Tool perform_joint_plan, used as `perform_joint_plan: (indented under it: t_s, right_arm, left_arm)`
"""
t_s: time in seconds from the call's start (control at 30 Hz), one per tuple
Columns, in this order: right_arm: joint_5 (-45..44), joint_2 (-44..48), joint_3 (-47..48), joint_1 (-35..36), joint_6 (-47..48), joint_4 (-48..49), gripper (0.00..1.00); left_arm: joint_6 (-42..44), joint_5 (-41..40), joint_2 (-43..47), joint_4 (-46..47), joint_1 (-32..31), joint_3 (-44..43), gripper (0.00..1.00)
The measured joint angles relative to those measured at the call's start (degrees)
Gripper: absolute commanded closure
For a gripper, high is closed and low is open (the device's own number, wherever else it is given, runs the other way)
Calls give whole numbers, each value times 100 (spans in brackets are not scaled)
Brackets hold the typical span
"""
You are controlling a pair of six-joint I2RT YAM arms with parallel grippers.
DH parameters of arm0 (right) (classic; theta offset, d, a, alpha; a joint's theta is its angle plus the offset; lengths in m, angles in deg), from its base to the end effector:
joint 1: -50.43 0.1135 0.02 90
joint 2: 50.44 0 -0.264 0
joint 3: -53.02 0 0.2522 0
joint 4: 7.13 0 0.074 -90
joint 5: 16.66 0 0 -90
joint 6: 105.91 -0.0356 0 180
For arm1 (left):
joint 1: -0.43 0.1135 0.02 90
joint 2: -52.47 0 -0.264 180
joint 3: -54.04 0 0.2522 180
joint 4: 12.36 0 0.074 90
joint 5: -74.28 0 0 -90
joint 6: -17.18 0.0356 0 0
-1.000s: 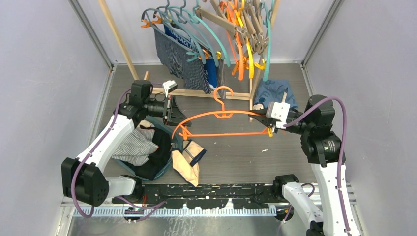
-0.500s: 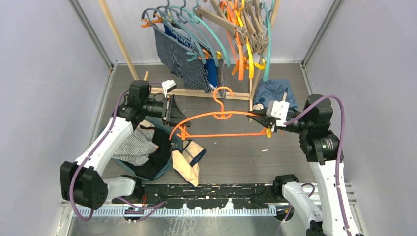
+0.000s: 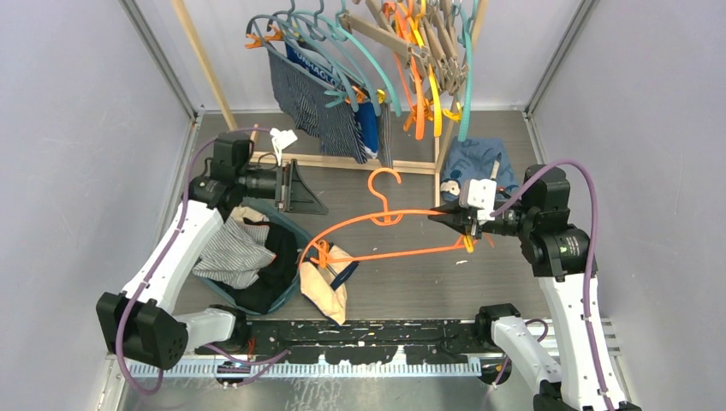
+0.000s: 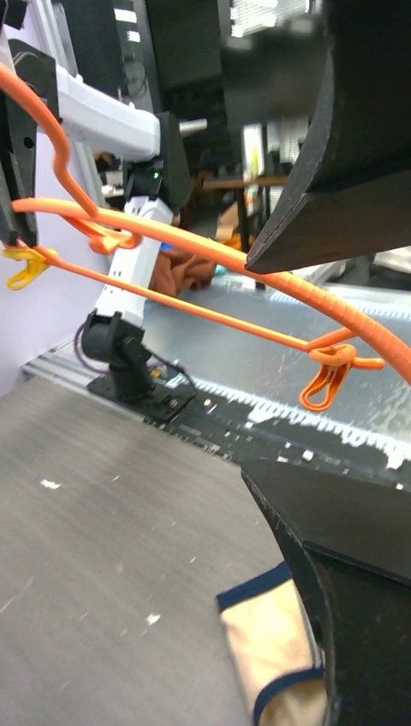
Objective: Remove the underwear clipped to the hanger
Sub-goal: Place the hanger at the clothesline.
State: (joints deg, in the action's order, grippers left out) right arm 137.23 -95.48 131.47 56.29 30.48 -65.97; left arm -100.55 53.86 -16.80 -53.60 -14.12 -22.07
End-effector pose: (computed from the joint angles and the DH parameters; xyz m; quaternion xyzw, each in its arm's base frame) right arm 0.1210 0.0446 0.4007 -0.5696 0.5196 0.2626 0.5801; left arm 0.2319 -0.0947 0.3416 0.1810 0.7522 -0.6089 0.1752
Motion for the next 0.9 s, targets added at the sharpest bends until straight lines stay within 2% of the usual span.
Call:
perform_joint_plan:
  t_s: [0.27,0.4,0.6,0.8,0.9]
  right_arm:
    - [146,-37,-11,15,170,-310,99]
    - [212,-122,-33,90,129,-195,99]
    - [278,-317,-55,197,37,83,99]
    - [269,-409,-175,243,-9,201,99]
    - [271,-407,-223,245,-20,262,99]
  left_arm:
    - [1504,-590,297,-970,-83,-732,17]
    - [2162,-841,262,-1593,-581,-1099,22]
    - [2719,-1045,116,-2144,-1408,-1274,38]
    - [2920,-1178,42,-2299,-1609,-1272,52]
    - [2994,-1200,46,-2297,-1609,-1233,64]
